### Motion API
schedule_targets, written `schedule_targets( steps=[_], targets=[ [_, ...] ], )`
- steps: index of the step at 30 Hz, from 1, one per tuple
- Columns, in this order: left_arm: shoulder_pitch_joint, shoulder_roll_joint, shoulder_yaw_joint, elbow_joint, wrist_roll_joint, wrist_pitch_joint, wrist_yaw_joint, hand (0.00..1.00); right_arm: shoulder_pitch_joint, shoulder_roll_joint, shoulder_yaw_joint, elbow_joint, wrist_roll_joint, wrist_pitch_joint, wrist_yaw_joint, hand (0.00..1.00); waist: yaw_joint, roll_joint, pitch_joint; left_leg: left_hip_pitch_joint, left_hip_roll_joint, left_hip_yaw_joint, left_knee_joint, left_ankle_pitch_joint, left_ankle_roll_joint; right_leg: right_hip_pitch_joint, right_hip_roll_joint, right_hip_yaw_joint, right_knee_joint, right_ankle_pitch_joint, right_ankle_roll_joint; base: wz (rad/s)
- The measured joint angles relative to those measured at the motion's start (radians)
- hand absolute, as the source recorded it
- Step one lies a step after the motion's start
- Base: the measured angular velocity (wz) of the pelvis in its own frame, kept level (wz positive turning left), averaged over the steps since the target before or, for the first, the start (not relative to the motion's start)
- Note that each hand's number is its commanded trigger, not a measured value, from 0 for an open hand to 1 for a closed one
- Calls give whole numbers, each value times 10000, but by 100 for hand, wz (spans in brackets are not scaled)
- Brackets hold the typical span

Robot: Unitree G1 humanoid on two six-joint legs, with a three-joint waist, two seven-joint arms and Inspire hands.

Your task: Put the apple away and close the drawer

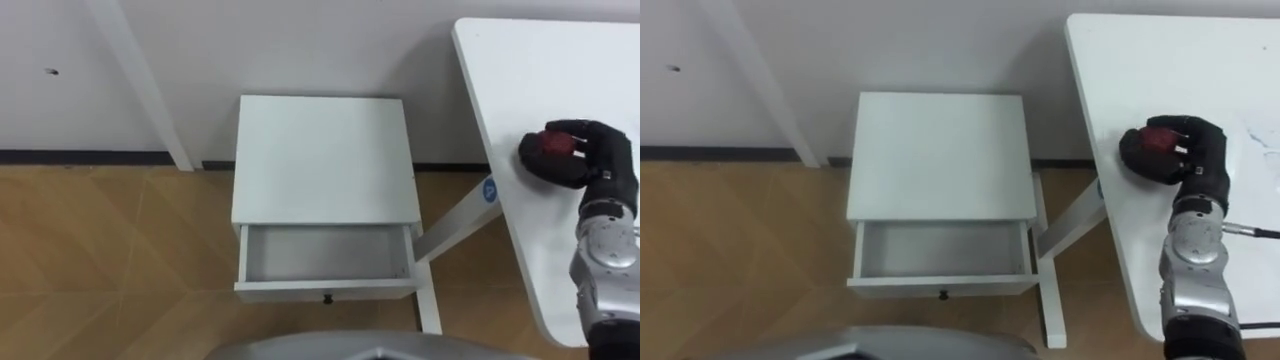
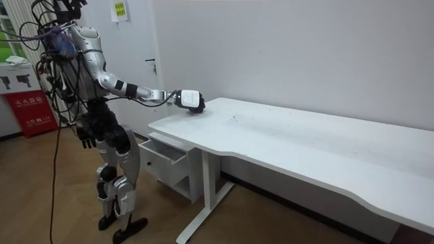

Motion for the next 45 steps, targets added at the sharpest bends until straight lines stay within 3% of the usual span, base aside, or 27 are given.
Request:
schedule_targets(
  steps=[7, 13, 17, 19, 22, 25, 37, 38, 39, 42, 43, 45],
  targets=[
    [-367, 17, -534, 39, 70, 3, -265, 0, -35, 41, 1336, -921, -892, -10, 620, 100, 122, 65, -15, 15, 4, 1, 10, 0, 0, -2, 10, 24, 9, 15, -3, -1],
    [-371, 16, -623, 33, 74, 48, -301, 0, -38, 109, 1876, -1033, -1635, 12, 549, 100, 334, 91, -13, -9, 16, -76, 22, -9, 8, 52, 16, -108, 24, 32, -10, 3],
    [-449, 7, -916, 27, 77, 206, -329, 0, -3, 215, 2881, -1011, -2005, 538, 1076, 100, 509, 181, -1, -57, 16, -164, -16, -20, 19, -3, 13, -223, 27, 41, -19, 9],
    [-543, -13, -971, 4, 92, 209, -349, 0, 33, 591, 3580, -1041, -2575, 770, 1695, 100, 616, 225, -24, -247, -9, -312, 32, -15, 25, -93, -15, -307, 24, 42, -20, 15],
    [-674, -61, -974, -55, 215, 206, -469, 0, 26, 685, 4225, -1201, -2633, 767, 2144, 100, 964, 374, -12, -397, -33, -349, 141, 16, 62, -224, -44, -334, 21, 72, -7, 6],
    [-749, -62, -977, -95, 269, 204, -455, 0, 25, 705, 4661, -1469, -2615, 767, 2429, 100, 1110, 369, -16, -416, -54, -553, 114, 17, 65, -167, -62, -527, 5, 73, -4, 21],
    [-1055, -102, -1170, 12, 270, 168, -483, 0, -67, 944, 5009, -1838, -2627, 750, 3249, 100, 1149, 407, 94, -755, -51, -600, 187, 14, 68, -349, -77, -626, -5, 80, 9, 2],
    [-1078, -107, -1197, 12, 270, 165, -496, 0, -66, 944, 5018, -1822, -2629, 754, 3297, 66, 1150, 424, 105, -764, -50, -602, 180, 11, 70, -351, -77, -630, -6, 80, 9, 0],
    [-1124, -112, -1234, 12, 269, 163, -518, 0, -67, 948, 5024, -1820, -2636, 757, 3378, 52, 1150, 431, 110, -789, -47, -603, 175, 9, 71, -370, -75, -637, -7, 80, 9, 0],
    [-1214, -123, -1251, 6, 269, 163, -549, 0, -74, 946, 5025, -1812, -2736, 757, 3565, 56, 1166, 426, 91, -923, -45, -595, 193, 12, 71, -503, -75, -655, 7, 81, 7, 0],
    [-1211, -129, -1251, 5, 268, 162, -549, 0, -74, 947, 5034, -1782, -2837, 759, 3609, 42, 1167, 432, 93, -922, -47, -585, 194, 13, 71, -502, -77, -680, 7, 81, 7, 0],
    [-1241, -128, -1261, -8, 265, 162, -549, 0, -75, 946, 5055, -1776, -2901, 760, 3626, 0, 1178, 445, 101, -931, -48, -586, 255, 13, 72, -510, -78, -697, 5, 81, 7, 0]
  ],
)
